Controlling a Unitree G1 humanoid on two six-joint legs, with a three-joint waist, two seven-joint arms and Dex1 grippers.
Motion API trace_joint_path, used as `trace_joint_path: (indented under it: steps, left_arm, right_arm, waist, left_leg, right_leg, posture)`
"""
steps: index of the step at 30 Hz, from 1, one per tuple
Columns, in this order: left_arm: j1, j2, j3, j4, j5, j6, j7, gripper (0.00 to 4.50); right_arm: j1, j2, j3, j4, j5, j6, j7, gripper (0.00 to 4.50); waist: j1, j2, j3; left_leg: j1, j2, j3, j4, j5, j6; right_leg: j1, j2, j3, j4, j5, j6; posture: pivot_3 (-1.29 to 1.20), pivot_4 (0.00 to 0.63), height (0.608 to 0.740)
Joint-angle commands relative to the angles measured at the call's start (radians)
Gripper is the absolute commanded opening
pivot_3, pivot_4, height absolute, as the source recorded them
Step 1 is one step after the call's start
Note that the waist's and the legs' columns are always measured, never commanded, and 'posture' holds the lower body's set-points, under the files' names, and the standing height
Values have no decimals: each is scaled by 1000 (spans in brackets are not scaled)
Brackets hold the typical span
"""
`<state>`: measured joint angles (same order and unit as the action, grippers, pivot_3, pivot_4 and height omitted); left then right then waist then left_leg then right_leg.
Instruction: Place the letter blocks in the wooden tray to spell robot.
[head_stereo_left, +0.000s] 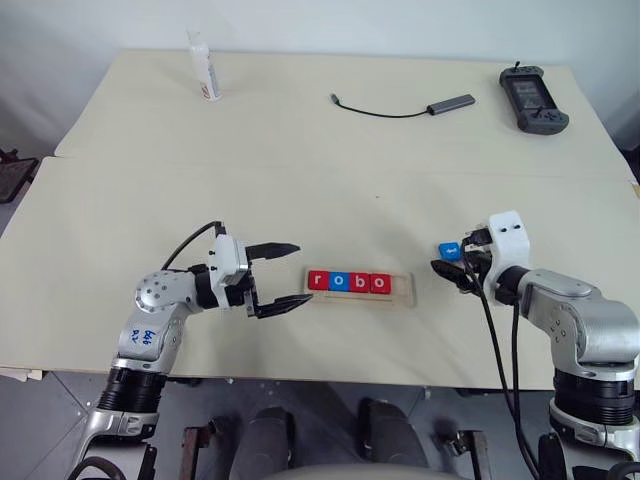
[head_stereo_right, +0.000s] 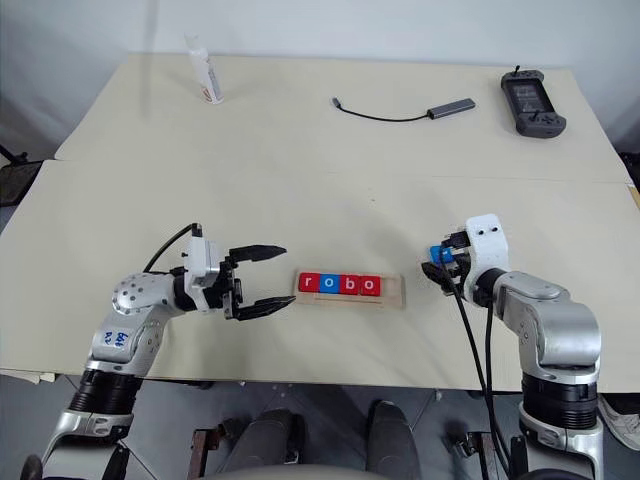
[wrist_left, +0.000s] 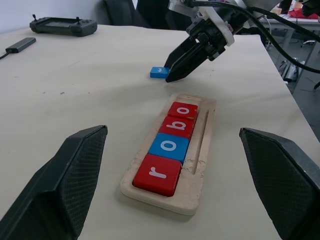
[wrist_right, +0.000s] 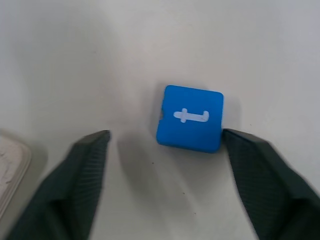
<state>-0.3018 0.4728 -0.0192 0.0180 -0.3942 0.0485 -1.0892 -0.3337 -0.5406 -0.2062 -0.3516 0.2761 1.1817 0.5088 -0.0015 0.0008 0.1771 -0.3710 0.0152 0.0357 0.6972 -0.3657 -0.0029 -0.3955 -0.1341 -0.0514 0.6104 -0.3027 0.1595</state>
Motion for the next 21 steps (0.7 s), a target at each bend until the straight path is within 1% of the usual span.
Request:
trace_joint_path:
  steps: [1,2,4,6,8,11,14,18,21]
  left_arm:
    - [13,7,15,-40,-17,-1,8,4500]
    - [16,7,16,-43,-17,-1,10,4500]
    - [18,7,16,-46,-17,1,13,4500]
    - [17,7,15,-45,-17,1,15,4500]
    - [13,6,14,-43,-17,1,16,4500]
    - [5,4,12,-40,-15,0,18,4500]
    - [5,6,16,-51,-15,0,26,4500]
    - [22,15,26,-71,-16,2,38,4500]
    - [37,22,33,-91,-19,7,47,4500]
  right_arm:
    - [30,-152,41,9,14,-195,174,4459]
    - [42,-219,63,50,-1,-321,265,4459]
    - [42,-310,95,148,-19,-527,400,4459]
    - [6,-365,132,279,-44,-698,503,4459]
    - [-62,-389,180,431,-78,-849,591,4459]
    - [-170,-378,241,623,-114,-1028,703,4459]
    - [-331,-325,329,854,-187,-1174,769,4459]
    - [-461,-264,384,1055,-248,-1264,805,4459]
    - [-520,-235,405,1163,-283,-1305,823,4459]
  waist:
    - [1,0,0]
    - [3,0,0]
    - [1,0,0]
    - [-1,0,0]
    - [-7,-1,0]
    - [-12,-1,0]
    - [-22,-1,0]
    - [-27,-1,1]
    - [-27,-1,1]
  left_leg:
    - [0,0,0,0,0,0]
    - [0,0,0,0,0,0]
    - [0,-1,0,0,-1,2]
    - [0,-1,1,0,-1,2]
    - [1,0,2,0,-1,2]
    - [2,0,2,0,-1,2]
    - [1,1,2,0,-1,2]
    - [1,1,1,0,0,1]
    - [0,1,1,0,0,1]
  right_leg:
    - [0,0,0,0,0,0]
    - [0,0,0,0,0,0]
    - [1,0,0,-2,0,0]
    - [1,0,1,-3,0,1]
    - [1,0,1,-3,0,1]
    - [1,0,1,-3,1,1]
    - [1,0,1,-3,1,1]
    - [1,0,0,-3,1,1]
    - [1,0,-1,-4,1,1]
  posture:
    - [0,150,740]
    - [0,150,740]
    - [0,150,740]
    - [0,150,740]
    - [0,150,740]
    - [0,150,740]
    - [0,150,740]
    - [0,150,740]
    - [0,150,740]
